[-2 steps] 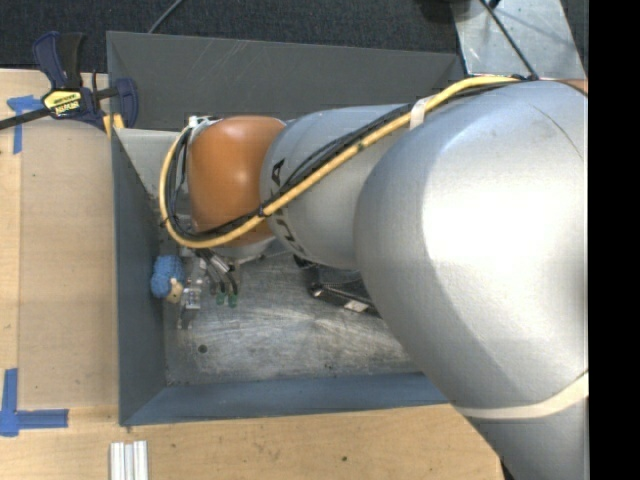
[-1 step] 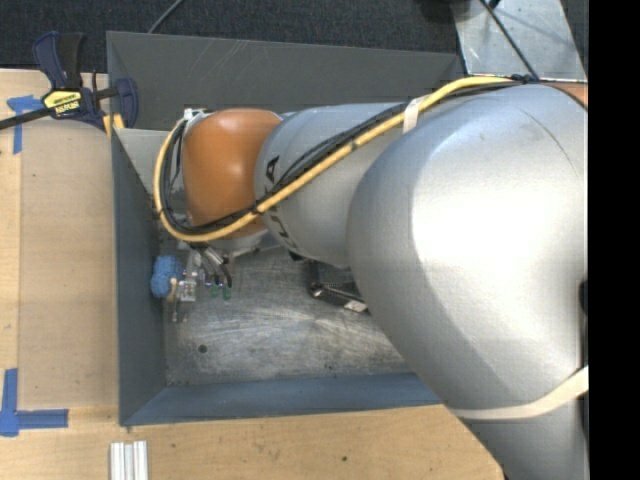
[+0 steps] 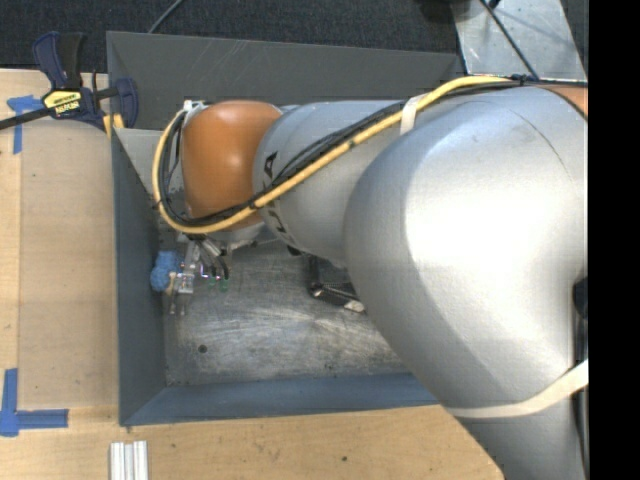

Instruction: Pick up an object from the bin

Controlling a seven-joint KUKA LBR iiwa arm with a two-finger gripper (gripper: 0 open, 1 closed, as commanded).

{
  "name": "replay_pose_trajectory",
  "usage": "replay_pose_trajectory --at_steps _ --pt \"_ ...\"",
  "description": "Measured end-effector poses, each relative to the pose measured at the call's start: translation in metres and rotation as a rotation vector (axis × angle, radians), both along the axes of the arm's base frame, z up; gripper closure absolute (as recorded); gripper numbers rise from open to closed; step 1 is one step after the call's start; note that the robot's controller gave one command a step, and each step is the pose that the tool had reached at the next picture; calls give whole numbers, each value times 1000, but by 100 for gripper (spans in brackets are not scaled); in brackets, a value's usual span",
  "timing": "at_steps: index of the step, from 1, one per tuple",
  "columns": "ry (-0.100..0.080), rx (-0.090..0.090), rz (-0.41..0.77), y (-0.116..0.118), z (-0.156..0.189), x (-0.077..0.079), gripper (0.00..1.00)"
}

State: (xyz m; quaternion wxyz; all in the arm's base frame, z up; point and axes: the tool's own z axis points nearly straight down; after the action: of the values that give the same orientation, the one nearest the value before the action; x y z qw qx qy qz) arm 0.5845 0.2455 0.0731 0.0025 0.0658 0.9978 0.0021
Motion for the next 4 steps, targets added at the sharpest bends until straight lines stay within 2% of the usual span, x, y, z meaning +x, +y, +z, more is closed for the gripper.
replay_pose_trajectory --at_steps 1,2,3,4 --pt "1 0 -35 -1 0 -1 0" --pt "-1 0 -37 -1 0 10 0" --pt "-7 1 -37 -1 2 12 100" --pt "-6 -1 30 -5 107 12 100"
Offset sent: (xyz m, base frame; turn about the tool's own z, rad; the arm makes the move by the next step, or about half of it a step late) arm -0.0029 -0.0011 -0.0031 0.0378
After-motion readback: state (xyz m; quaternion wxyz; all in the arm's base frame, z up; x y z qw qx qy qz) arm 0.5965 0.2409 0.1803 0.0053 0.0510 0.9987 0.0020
